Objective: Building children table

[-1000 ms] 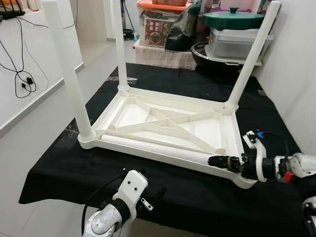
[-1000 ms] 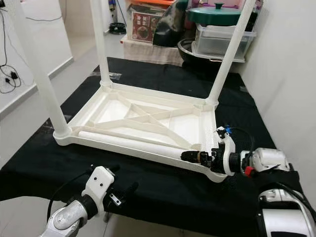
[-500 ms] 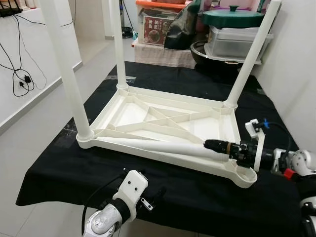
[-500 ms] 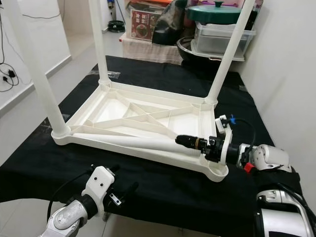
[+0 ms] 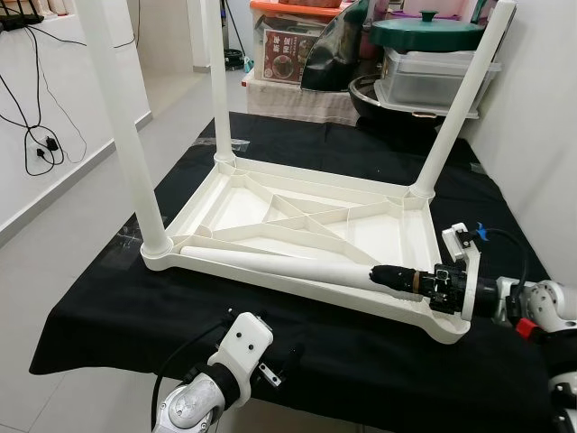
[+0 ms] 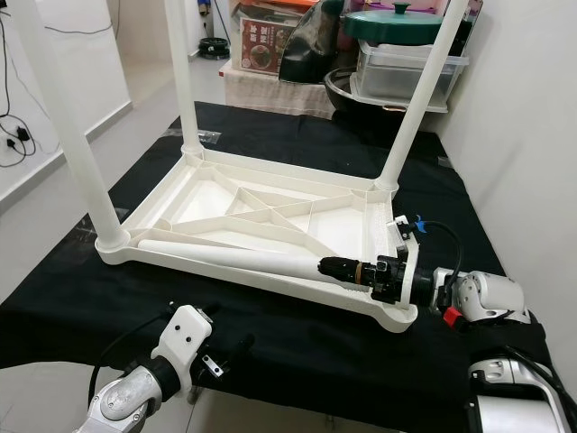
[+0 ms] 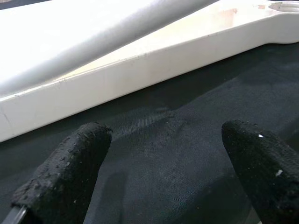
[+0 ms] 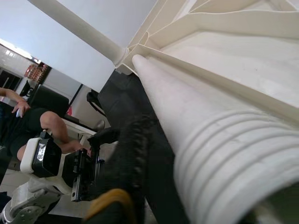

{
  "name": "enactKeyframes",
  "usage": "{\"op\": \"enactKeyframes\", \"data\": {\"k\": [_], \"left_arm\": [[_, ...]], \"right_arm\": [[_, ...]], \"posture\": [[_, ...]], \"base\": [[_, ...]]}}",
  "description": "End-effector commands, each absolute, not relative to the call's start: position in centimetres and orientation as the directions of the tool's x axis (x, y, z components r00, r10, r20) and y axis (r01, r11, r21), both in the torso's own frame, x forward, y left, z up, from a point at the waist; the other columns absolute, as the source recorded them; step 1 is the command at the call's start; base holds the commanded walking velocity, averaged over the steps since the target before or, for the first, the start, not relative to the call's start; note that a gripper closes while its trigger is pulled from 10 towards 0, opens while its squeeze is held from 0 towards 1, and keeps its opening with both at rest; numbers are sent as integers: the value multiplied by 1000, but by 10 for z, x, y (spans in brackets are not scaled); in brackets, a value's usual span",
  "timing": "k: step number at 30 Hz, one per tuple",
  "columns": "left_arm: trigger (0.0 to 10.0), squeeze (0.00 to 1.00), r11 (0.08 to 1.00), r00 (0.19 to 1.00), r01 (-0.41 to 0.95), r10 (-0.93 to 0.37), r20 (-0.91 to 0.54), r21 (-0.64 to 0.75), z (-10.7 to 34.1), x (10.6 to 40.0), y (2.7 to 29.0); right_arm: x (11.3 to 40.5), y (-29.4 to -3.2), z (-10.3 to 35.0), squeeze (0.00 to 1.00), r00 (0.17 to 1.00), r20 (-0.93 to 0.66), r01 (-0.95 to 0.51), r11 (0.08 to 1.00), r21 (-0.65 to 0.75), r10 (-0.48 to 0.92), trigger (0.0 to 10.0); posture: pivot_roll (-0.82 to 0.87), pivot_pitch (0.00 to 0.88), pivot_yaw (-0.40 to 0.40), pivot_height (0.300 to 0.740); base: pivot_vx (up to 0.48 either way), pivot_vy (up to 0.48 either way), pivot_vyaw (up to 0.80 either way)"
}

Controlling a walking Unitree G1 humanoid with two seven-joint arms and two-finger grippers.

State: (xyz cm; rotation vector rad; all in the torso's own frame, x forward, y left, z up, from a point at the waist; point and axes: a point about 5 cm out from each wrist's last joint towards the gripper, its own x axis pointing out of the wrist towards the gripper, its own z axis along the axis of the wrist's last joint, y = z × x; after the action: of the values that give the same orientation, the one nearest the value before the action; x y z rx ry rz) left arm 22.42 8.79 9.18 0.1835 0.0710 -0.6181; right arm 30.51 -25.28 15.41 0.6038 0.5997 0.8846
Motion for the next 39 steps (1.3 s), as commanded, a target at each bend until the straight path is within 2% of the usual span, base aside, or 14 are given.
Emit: {"op": "enactKeyframes", "data": {"k": [1, 11, 22, 27, 28, 29, 30, 32, 33, 36, 37, 39], "left_arm": [[10000, 0, 799, 814, 580, -566, -130, 157, 89, 224, 88], [10000, 0, 800, 815, 579, -564, -136, 155, 89, 224, 90], [10000, 0, 807, 817, 575, -559, -142, 136, 89, 225, 92], [10000, 0, 844, 851, 525, -517, -89, 115, 98, 233, 97], [10000, 737, 873, 879, 477, -475, -47, 104, 105, 241, 99], [10000, 1000, 901, 902, 431, -431, 1, 46, 114, 249, 102], [10000, 1000, 901, 902, 431, -431, 1, 46, 114, 249, 102], [10000, 1000, 930, 931, 361, -355, 79, -68, 133, 264, 108], [10000, 1000, 930, 931, 361, -355, 79, -68, 133, 264, 108], [10000, 1000, 900, 939, 334, -293, 179, -280, 162, 280, 117], [10000, 0, 859, 933, 351, -289, 212, -373, 170, 284, 119], [10000, 0, 806, 926, 372, -288, 245, -459, 177, 288, 121]], "right_arm": [[308, -251, 156, 0, 505, -234, -530, 512, 676, 831, 0], [302, -264, 167, 0, 516, -169, -561, 480, 674, 840, 0], [295, -289, 184, 0, 557, -137, -599, 511, 616, 819, 0], [293, -299, 189, 0, 596, -98, -592, 519, 616, 797, 0], [292, -296, 188, 0, 596, -80, -593, 505, 627, 799, 0], [291, -291, 186, 0, 588, -56, -602, 482, 636, 807, 0], [291, -291, 186, 0, 588, -56, -602, 482, 636, 807, 0], [289, -283, 185, 0, 579, -5, -617, 441, 652, 815, 0], [289, -283, 185, 0, 579, -5, -617, 441, 652, 815, 0], [284, -278, 185, 0, 585, 80, -630, 390, 671, 807, 0], [283, -277, 185, 0, 588, 106, -630, 373, 681, 802, 0], [282, -276, 184, 0, 592, 130, -629, 355, 691, 795, 0]], "posture": [[61, 0, -115, 740], [57, 0, -106, 740], [59, 0, -100, 740], [54, 0, -94, 740], [62, 0, -96, 740], [63, 0, -97, 740], [63, 0, -97, 740], [65, 0, -90, 740], [65, 0, -90, 740], [61, 0, -84, 740], [62, 0, -84, 740], [62, 0, -83, 740]], "base": [[0, 0, 0], [0, 0, 0], [0, 0, 0], [0, 0, 0], [0, 0, 0], [0, 0, 0], [0, 0, 0], [0, 0, 0], [0, 0, 0], [0, 0, 0], [0, 0, 0], [0, 0, 0]]}}
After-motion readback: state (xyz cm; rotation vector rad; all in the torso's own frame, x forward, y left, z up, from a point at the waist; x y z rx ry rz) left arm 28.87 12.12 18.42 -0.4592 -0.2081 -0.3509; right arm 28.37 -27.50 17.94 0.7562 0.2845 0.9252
